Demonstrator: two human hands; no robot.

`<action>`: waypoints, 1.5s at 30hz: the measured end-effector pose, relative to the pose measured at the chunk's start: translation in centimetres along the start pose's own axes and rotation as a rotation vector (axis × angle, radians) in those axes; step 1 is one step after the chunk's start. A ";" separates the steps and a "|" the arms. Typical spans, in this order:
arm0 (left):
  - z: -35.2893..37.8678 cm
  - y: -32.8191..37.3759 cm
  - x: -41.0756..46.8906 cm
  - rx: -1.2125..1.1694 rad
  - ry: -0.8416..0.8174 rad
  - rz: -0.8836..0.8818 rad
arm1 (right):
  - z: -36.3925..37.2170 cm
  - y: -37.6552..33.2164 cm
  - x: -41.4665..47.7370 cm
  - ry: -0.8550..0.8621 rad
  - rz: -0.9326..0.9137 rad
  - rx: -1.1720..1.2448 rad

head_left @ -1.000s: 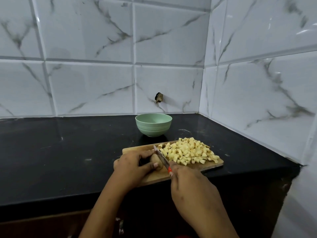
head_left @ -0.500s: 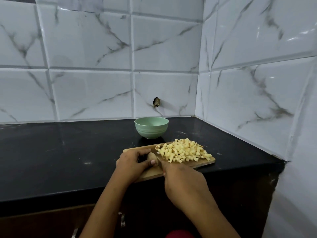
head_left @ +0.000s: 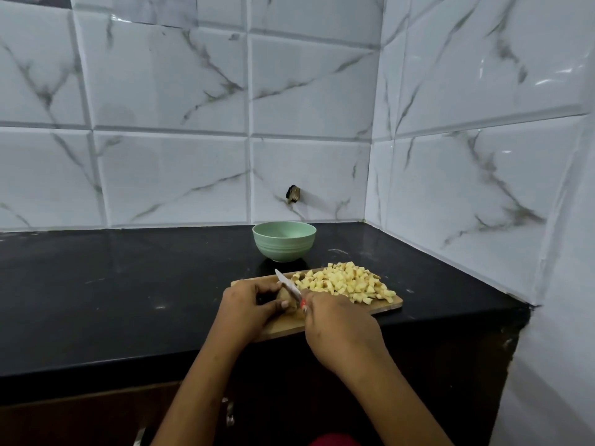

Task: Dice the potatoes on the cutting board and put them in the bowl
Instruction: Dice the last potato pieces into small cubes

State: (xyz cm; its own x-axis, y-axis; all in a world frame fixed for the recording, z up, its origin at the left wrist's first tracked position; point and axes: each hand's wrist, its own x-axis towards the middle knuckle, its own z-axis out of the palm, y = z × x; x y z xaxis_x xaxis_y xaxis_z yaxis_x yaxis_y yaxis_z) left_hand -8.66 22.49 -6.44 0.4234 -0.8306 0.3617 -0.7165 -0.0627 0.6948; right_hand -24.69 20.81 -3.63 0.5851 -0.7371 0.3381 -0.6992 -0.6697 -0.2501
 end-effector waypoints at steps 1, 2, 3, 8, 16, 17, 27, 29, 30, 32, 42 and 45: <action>0.1 -0.1 0.1 0.002 0.001 -0.004 | 0.1 -0.2 0.1 -0.003 0.000 -0.029; 0.1 -0.2 0.2 0.003 0.000 -0.004 | 0.2 -0.3 0.2 -0.012 0.001 -0.056; 0.2 -0.3 0.2 0.007 0.000 0.001 | 0.2 -0.6 0.5 -0.022 0.003 -0.081; 0.1 -0.4 0.4 0.036 0.006 0.021 | 0.6 -2.0 2.2 -0.112 0.018 -0.156; 0.0 -0.2 0.0 0.008 0.037 -0.009 | 0.8 -1.2 -0.2 -0.141 -0.016 -0.202; 0.0 -0.2 0.0 0.008 0.034 -0.013 | 0.7 -1.1 -0.2 -0.147 -0.014 -0.207; -0.3 0.1 -0.6 0.016 0.038 0.015 | -0.9 1.9 1.5 -0.178 0.101 0.282; -0.1 -0.1 -0.4 -0.023 0.058 0.014 | -0.7 1.8 0.9 -0.103 0.071 0.238; 0.0 -0.2 -0.4 -0.029 0.069 0.012 | -0.5 1.6 0.6 -0.082 0.056 0.211; 0.1 -0.3 -0.4 -0.016 0.074 0.011 | -0.3 0.9 0.1 -0.061 0.033 0.135; 0.1 -0.3 -0.1 0.017 0.044 -0.006 | 0.1 -0.8 1.1 -0.062 -0.010 -0.093; 0.1 -0.2 -0.2 0.015 0.044 -0.001 | 0.2 -1.0 2.4 -0.109 0.009 -0.072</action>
State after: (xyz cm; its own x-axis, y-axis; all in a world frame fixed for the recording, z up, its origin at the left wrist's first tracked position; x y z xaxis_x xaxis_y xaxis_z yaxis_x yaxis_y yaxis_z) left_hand -8.60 22.59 -6.69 0.4478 -0.8056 0.3879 -0.7242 -0.0723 0.6858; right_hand -22.50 19.65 -2.77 0.6167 -0.7515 0.2344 -0.7303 -0.6573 -0.1859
